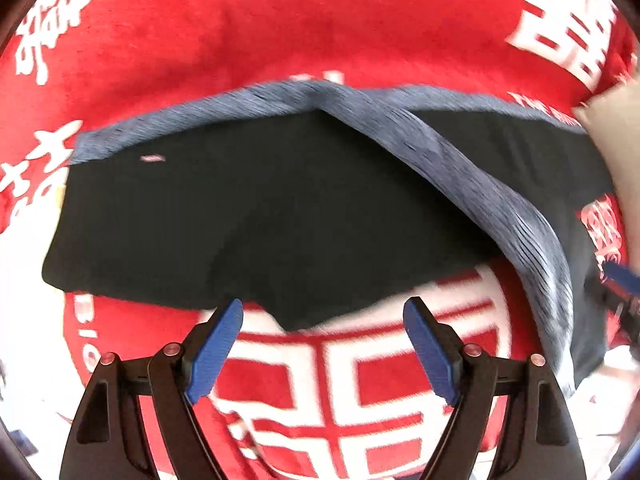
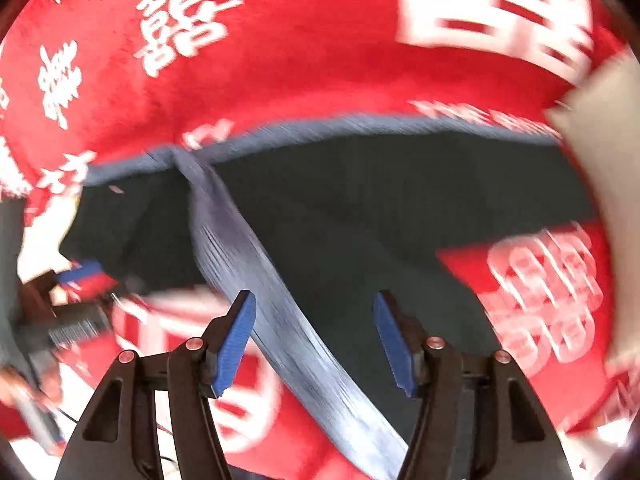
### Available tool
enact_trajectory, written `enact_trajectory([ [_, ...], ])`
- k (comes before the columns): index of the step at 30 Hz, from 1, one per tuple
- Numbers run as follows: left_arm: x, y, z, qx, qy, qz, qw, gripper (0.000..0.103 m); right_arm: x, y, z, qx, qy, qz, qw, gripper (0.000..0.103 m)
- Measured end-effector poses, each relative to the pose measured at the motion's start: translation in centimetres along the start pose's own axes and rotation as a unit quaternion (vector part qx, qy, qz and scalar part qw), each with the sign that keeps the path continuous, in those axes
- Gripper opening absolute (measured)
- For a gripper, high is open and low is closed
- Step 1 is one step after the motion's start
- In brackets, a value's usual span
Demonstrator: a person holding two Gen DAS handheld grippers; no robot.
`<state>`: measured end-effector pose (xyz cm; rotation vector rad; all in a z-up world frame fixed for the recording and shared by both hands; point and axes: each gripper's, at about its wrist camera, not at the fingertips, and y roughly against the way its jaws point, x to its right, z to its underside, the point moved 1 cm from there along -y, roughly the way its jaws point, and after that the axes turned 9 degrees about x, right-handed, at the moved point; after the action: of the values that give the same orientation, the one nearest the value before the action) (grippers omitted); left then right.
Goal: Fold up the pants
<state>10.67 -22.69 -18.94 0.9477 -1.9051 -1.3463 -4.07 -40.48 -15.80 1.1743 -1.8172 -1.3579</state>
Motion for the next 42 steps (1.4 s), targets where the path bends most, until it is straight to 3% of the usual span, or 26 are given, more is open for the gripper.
enact_trajectory([
  [2, 1.2, -0.1, 1.0, -0.003, -0.014, 0.020, 0.9997, 0.083, 1.5, 1.7, 4.6, -0.002, -0.012, 0.033, 0.999, 0.065],
  [4, 2.5, -0.4, 1.9, -0.008, -0.026, 0.039, 0.9989, 0.083, 3.4, 3.2, 8.9, -0.010, -0.068, 0.039, 0.997, 0.065],
  [8, 4.9, -0.9, 3.1, -0.032, -0.028, 0.083, 0.9957, 0.083, 7.2, 4.5, 15.5, -0.032, -0.170, 0.070, 0.982, 0.065],
  [10, 6.4, -0.8, 3.3, -0.031, -0.038, 0.099, 0.9939, 0.083, 8.8, 4.7, 18.3, -0.031, -0.224, 0.055, 0.972, 0.065],
  [12, 8.1, -0.5, 3.5, -0.031, -0.055, 0.111, 0.9918, 0.083, 9.7, 4.4, 19.6, -0.035, -0.250, 0.037, 0.967, 0.065],
  [18, 11.9, -1.4, 3.6, -0.034, -0.090, 0.121, 0.9880, 0.083, 12.1, 3.6, 22.1, -0.029, -0.270, 0.036, 0.962, 0.065],
  [22, 13.7, -2.2, 3.9, -0.041, -0.101, 0.118, 0.9870, 0.083, 13.3, 2.3, 22.8, -0.021, -0.286, -0.005, 0.958, 0.065],
  [24, 14.5, -2.3, 4.3, -0.045, -0.103, 0.115, 0.9869, 0.083, 13.4, 1.6, 22.6, -0.021, -0.295, -0.047, 0.954, 0.049],
  [26, 15.3, -2.6, 4.3, -0.054, -0.101, 0.115, 0.9868, 0.083, 13.3, 0.9, 22.1, -0.036, -0.299, -0.081, 0.950, 0.015],
  [27, 15.5, -2.7, 4.3, -0.058, -0.099, 0.115, 0.9868, 0.083, 13.5, 0.8, 21.9, -0.041, -0.304, -0.092, 0.947, 0.011],
  [34, 16.9, -3.4, 3.5, -0.093, -0.036, 0.145, 0.9844, 0.083, 16.0, 5.0, 17.6, -0.028, -0.294, -0.175, 0.939, 0.009],
  [40, 19.0, -4.9, 2.7, -0.114, 0.013, 0.158, 0.9807, 0.083, 17.6, 6.7, 14.2, -0.033, -0.296, -0.244, 0.923, 0.009],
  [42, 19.2, -5.0, 2.5, -0.117, 0.034, 0.175, 0.9770, 0.067, 18.1, 6.9, 13.0, -0.032, -0.301, -0.260, 0.917, 0.009],
])
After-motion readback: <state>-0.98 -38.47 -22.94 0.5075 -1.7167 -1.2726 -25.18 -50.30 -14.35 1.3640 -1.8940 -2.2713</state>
